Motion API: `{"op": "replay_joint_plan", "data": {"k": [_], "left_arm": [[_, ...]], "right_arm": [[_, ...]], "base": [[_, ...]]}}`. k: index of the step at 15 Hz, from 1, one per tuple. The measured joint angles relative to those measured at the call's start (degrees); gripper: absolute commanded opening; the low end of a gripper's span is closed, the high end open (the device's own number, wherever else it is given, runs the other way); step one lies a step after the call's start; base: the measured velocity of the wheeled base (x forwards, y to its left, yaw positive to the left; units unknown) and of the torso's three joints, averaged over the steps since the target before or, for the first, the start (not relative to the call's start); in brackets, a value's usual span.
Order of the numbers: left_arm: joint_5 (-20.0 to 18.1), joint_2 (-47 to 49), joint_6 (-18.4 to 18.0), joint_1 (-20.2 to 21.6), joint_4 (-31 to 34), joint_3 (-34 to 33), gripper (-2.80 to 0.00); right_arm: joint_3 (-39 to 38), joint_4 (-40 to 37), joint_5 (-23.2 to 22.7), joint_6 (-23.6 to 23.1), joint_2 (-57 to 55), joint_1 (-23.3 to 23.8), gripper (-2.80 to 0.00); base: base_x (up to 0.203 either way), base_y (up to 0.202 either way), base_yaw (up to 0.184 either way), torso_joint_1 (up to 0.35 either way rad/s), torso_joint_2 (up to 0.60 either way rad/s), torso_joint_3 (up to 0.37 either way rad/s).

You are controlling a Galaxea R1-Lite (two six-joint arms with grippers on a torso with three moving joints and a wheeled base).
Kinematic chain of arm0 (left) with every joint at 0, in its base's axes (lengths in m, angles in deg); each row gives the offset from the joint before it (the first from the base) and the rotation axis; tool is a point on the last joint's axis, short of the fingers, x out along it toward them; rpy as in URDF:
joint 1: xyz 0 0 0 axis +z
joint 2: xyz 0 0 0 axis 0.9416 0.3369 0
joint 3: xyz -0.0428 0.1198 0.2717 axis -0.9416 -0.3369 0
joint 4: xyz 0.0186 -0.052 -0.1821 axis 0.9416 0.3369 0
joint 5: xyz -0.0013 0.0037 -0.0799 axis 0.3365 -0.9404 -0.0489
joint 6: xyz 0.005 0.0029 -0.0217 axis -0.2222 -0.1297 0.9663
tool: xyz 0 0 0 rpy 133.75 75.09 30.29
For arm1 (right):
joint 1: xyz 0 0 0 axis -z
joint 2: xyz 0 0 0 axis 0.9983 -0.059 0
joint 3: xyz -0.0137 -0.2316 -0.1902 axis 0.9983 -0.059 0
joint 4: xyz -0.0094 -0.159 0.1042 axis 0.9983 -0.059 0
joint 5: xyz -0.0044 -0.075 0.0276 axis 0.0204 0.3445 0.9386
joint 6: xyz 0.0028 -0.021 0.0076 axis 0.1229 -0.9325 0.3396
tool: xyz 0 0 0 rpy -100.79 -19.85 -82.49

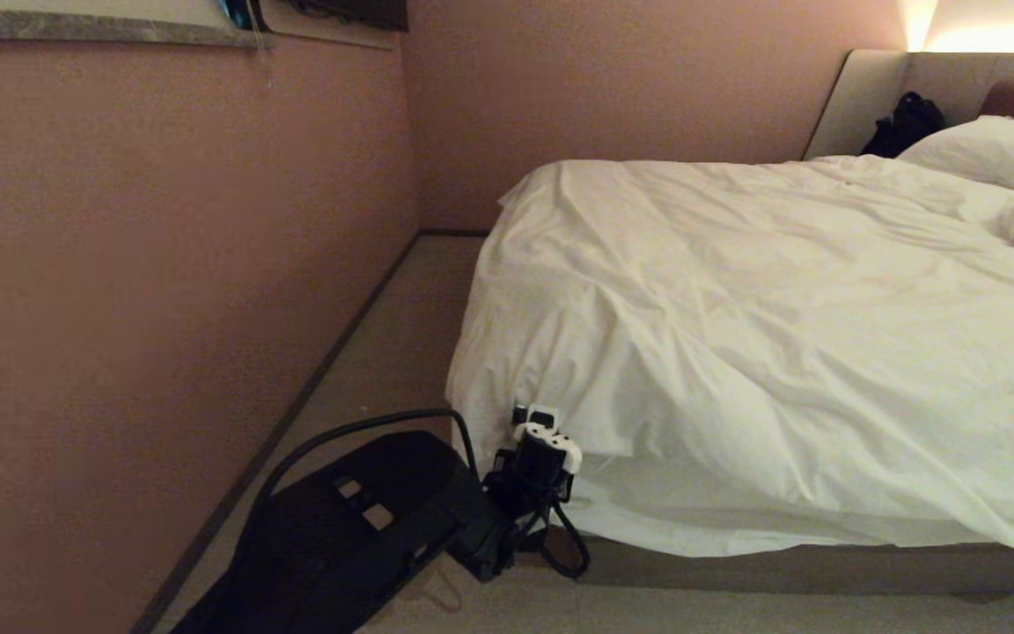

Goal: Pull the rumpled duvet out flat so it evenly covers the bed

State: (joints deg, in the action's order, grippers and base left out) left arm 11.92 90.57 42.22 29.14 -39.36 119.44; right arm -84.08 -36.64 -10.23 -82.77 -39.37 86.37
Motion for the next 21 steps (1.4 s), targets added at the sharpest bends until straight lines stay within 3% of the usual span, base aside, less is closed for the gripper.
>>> {"op": "replay_joint_plan", "data": {"k": [4, 7, 16, 21], "left_arm": [[1.7, 1.2, 0.2, 1.6, 1.8, 2.2, -2.8], [2.2, -0.6, 0.3, 1.7, 2.0, -0.5, -2.8], [1.3, -16.6, 0.6, 0.4, 1.0, -27.4, -2.8], [2.0, -21.0, 0.4, 3.6, 1.0, -33.1, -2.8]], "right_arm": [[0.0, 0.0, 0.0, 0.0, 0.0, 0.0, -2.8], [0.0, 0.0, 0.0, 0.0, 0.0, 0.0, -2.8], [0.0, 0.0, 0.0, 0.0, 0.0, 0.0, -2.8], [0.0, 0.0, 0.0, 0.0, 0.0, 0.0, -2.8]], "base": [[0.0, 0.0, 0.0, 0.0, 0.0, 0.0], [0.0, 0.0, 0.0, 0.0, 0.0, 0.0], [0.0, 0.0, 0.0, 0.0, 0.0, 0.0], [0.0, 0.0, 0.0, 0.0, 0.0, 0.0]]}}
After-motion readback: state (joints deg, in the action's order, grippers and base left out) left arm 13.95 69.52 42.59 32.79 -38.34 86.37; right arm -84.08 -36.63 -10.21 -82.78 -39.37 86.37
